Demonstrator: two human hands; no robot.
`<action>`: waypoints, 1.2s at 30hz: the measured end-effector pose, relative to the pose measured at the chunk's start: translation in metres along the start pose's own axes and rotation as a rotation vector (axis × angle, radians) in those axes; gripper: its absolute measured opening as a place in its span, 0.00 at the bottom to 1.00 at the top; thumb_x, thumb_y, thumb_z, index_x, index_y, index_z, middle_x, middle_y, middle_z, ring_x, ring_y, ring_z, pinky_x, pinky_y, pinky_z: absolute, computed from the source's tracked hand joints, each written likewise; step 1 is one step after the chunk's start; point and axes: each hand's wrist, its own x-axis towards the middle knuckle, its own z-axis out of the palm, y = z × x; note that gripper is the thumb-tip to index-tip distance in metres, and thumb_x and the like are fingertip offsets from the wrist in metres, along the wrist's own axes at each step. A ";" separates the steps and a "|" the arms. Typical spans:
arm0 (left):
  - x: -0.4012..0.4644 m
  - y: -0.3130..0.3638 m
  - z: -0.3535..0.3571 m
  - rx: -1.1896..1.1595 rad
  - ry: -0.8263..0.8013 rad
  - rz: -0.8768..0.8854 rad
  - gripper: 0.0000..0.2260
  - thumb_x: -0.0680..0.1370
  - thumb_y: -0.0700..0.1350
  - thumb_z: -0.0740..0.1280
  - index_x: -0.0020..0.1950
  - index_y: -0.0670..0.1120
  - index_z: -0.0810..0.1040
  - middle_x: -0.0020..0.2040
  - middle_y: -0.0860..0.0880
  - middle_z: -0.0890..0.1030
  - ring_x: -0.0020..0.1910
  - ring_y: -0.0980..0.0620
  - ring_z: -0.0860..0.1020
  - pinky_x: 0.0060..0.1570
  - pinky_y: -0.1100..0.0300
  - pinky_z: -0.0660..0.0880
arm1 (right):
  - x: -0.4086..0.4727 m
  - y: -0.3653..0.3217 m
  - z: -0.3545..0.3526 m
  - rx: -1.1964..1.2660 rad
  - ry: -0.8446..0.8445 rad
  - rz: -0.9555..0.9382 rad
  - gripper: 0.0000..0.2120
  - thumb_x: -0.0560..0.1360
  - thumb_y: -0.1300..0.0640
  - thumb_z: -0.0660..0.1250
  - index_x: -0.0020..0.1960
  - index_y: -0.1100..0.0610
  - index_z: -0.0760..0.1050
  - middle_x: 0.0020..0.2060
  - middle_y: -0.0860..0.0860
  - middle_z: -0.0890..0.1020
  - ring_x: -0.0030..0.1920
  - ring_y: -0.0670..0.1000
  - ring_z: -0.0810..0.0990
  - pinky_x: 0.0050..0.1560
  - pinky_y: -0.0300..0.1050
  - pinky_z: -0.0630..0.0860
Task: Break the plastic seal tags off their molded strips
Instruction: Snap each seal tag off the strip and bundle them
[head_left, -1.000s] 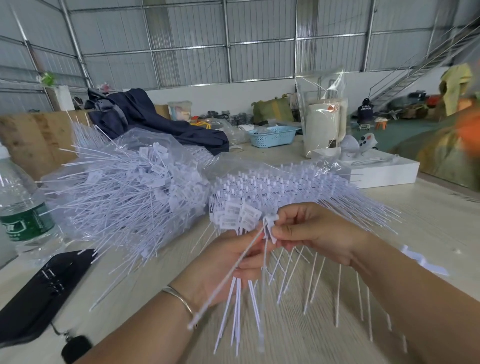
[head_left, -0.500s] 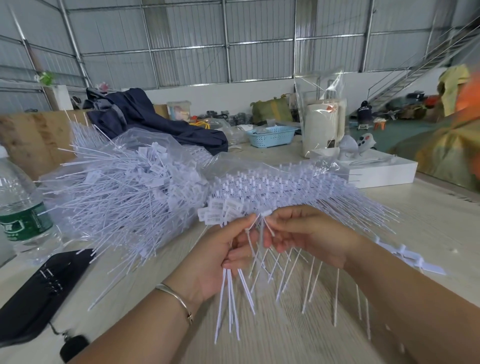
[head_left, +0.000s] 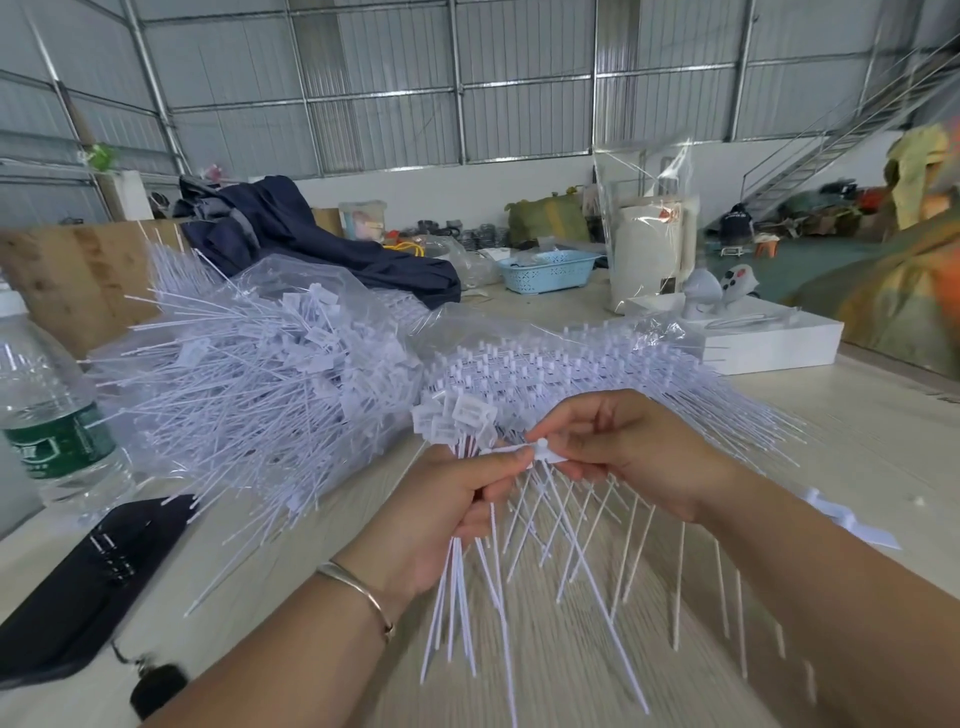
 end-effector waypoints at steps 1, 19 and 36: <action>0.000 0.001 -0.001 0.031 0.002 -0.007 0.18 0.73 0.47 0.72 0.24 0.49 0.75 0.26 0.52 0.60 0.24 0.55 0.54 0.22 0.66 0.53 | 0.000 -0.001 -0.001 -0.014 -0.002 0.006 0.11 0.76 0.68 0.66 0.45 0.55 0.84 0.33 0.59 0.80 0.35 0.50 0.76 0.38 0.40 0.71; -0.002 -0.004 0.004 0.036 -0.084 -0.154 0.19 0.62 0.52 0.77 0.45 0.41 0.81 0.37 0.48 0.81 0.28 0.56 0.70 0.24 0.66 0.62 | 0.000 0.000 -0.015 0.309 0.078 0.092 0.11 0.76 0.73 0.60 0.55 0.65 0.76 0.33 0.54 0.78 0.31 0.47 0.74 0.36 0.39 0.68; 0.002 0.004 0.011 -0.421 0.112 -0.004 0.13 0.73 0.51 0.70 0.31 0.48 0.73 0.30 0.51 0.58 0.22 0.58 0.58 0.20 0.67 0.61 | 0.002 0.001 0.033 0.017 0.270 -0.077 0.18 0.72 0.59 0.72 0.61 0.59 0.74 0.42 0.58 0.81 0.40 0.50 0.79 0.45 0.42 0.76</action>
